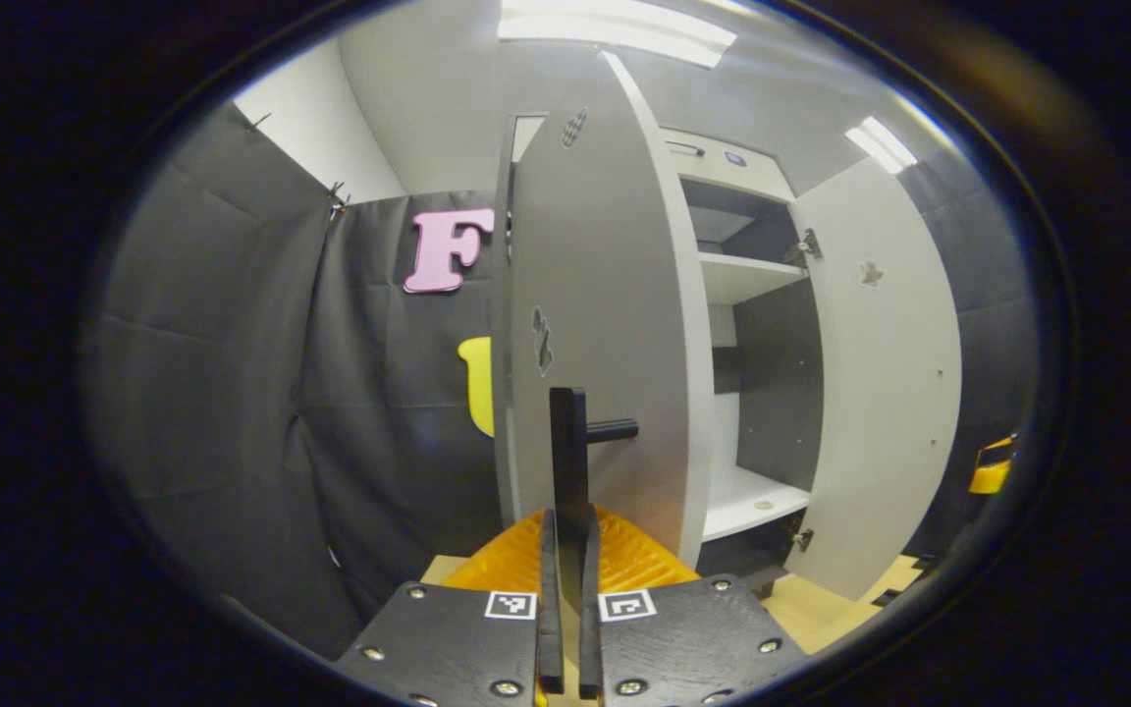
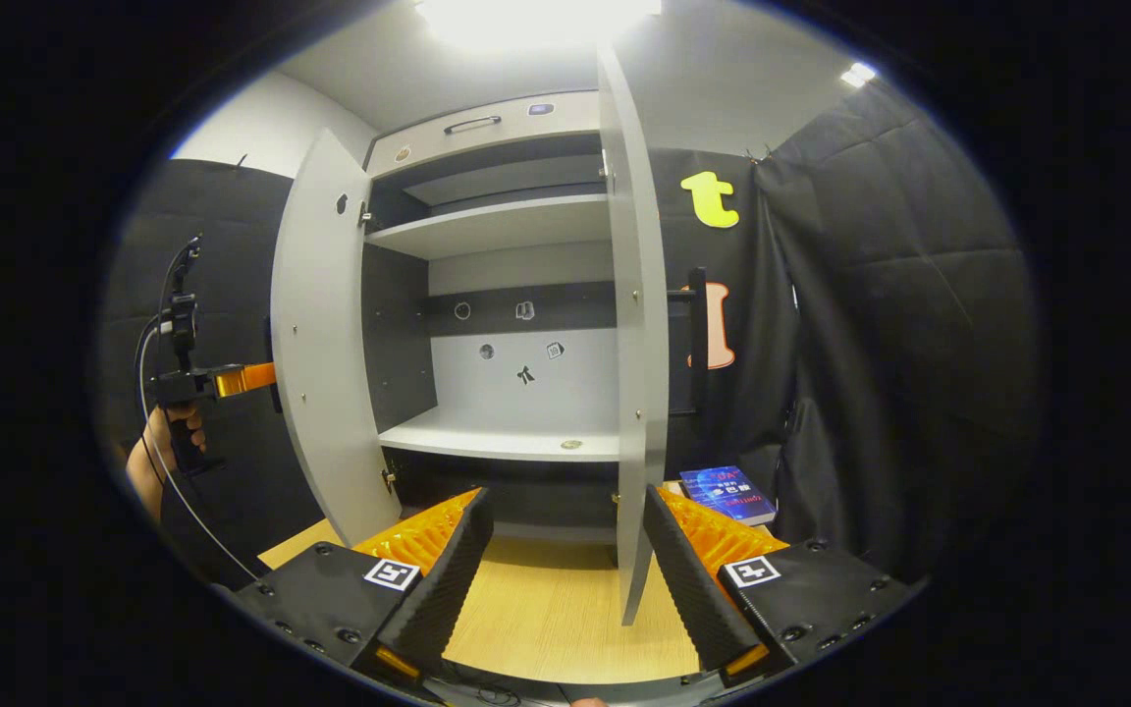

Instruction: Open the right door of the double-door shoe cabinet with the right hand, and open the left door with the left hand.

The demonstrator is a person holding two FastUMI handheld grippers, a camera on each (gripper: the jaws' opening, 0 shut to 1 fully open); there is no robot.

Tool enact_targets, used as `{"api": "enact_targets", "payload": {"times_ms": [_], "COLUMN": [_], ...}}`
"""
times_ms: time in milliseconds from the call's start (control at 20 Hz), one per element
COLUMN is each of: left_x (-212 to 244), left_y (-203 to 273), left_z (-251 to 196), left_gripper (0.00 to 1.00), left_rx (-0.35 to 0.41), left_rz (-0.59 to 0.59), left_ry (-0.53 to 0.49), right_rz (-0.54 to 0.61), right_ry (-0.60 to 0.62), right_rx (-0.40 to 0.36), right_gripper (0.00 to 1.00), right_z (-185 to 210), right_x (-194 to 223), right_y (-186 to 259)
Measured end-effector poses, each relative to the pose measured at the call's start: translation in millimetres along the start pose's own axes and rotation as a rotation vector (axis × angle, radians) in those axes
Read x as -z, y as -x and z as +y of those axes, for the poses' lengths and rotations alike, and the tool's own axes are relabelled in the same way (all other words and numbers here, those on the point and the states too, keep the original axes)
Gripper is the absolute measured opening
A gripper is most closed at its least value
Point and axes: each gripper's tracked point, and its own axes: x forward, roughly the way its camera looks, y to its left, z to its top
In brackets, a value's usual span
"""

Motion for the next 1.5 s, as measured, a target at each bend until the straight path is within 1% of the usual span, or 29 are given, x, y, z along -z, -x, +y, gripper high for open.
{"api": "enact_targets", "payload": {"times_ms": [50,100,150,200,250,300,350,450,500,550,600,650,700,750,800,950,1100,1150,1200,1250,1300,1350,1400,1450,1500], "left_x": [4.4,8.8,10.8,11.0,15.1,13.1,12.1,13.2,11.8,6.1,2.5,-1.5,-4.3,-9.0,-11.2,-15.0,-17.1,-16.8,-15.0,-12.0,-3.9,0.3,4.9,8.2,13.6], "left_y": [1.1,3.5,6.4,4.8,-3.3,11.5,17.5,22.3,22.9,31.8,34.6,38.2,43.2,50.4,57.9,84.8,107.9,116.4,123.6,129.6,135.4,141.6,148.4,154.7,161.1], "left_z": [12.3,24.2,41.3,58.5,65.9,59.2,58.5,59.6,57.6,58.2,55.3,52.2,50.3,48.1,44.8,37.5,30.3,26.3,22.1,17.2,13.0,9.4,4.4,-0.4,-5.4], "left_gripper": [0.08,0.10,0.08,0.10,0.04,0.02,0.03,0.02,0.06,0.02,0.02,0.00,0.02,0.02,0.00,0.00,0.00,0.06,0.00,0.00,0.00,0.02,0.00,0.02,0.02], "left_rx": [-0.026,-0.046,-0.090,-0.123,-0.106,-0.075,-0.064,-0.084,-0.098,-0.114,-0.118,-0.123,-0.129,-0.133,-0.133,-0.138,-0.154,-0.155,-0.155,-0.149,-0.141,-0.137,-0.131,-0.129,-0.126], "left_rz": [0.012,0.022,0.025,0.017,0.026,0.017,0.009,0.005,0.005,0.003,-0.002,-0.008,-0.012,-0.022,-0.030,-0.047,-0.064,-0.069,-0.069,-0.064,-0.056,-0.051,-0.050,-0.050,-0.042], "left_ry": [-0.014,-0.023,-0.036,-0.039,0.026,0.099,0.132,0.093,0.062,0.036,0.020,0.010,0.005,0.003,0.006,0.017,0.004,-0.001,-0.006,-0.008,-0.009,-0.011,-0.014,-0.017,-0.019], "right_rz": [0.001,0.003,0.003,0.003,0.002,0.004,0.003,0.000,-0.002,-0.006,-0.012,-0.018,-0.026,-0.033,-0.039,-0.060,-0.084,-0.089,-0.092,-0.092,-0.092,-0.093,-0.100,-0.109,-0.116], "right_ry": [-0.002,-0.002,-0.001,0.001,0.003,0.005,0.007,0.005,0.006,0.008,0.013,0.017,0.020,0.020,0.017,0.004,0.013,0.019,0.025,0.030,0.033,0.033,0.033,0.031,0.028], "right_rx": [-0.007,-0.016,-0.024,-0.032,-0.039,-0.046,-0.052,-0.064,-0.069,-0.070,-0.067,-0.062,-0.057,-0.051,-0.048,-0.040,-0.026,-0.016,-0.004,0.008,0.015,0.023,0.033,0.046,0.056], "right_gripper": [0.97,0.97,0.97,0.97,0.97,0.97,0.97,0.97,0.97,0.97,0.97,0.97,0.97,0.97,0.96,0.96,0.97,0.92,0.97,0.96,0.92,0.96,0.92,0.92,0.92], "right_z": [1.5,3.2,4.6,6.4,8.4,11.7,14.3,21.2,24.0,24.7,24.9,24.1,23.2,21.7,22.1,25.0,26.3,25.8,23.8,22.6,23.9,23.4,21.6,18.8,17.1], "right_x": [-0.3,0.9,1.9,2.2,1.7,1.9,1.2,-1.1,-2.4,-3.3,-4.3,-6.2,-8.2,-9.8,-9.8,-13.2,-15.2,-15.0,-13.0,-10.4,-8.3,-6.5,-5.1,-4.0,-1.9], "right_y": [-1.0,-2.7,-4.4,-4.7,-5.9,-6.7,-7.9,-9.9,-9.1,-9.5,-8.3,-7.5,-6.3,-5.6,-5.2,-3.8,3.0,5.6,7.6,10.6,14.3,18.5,22.8,27.1,32.6]}}
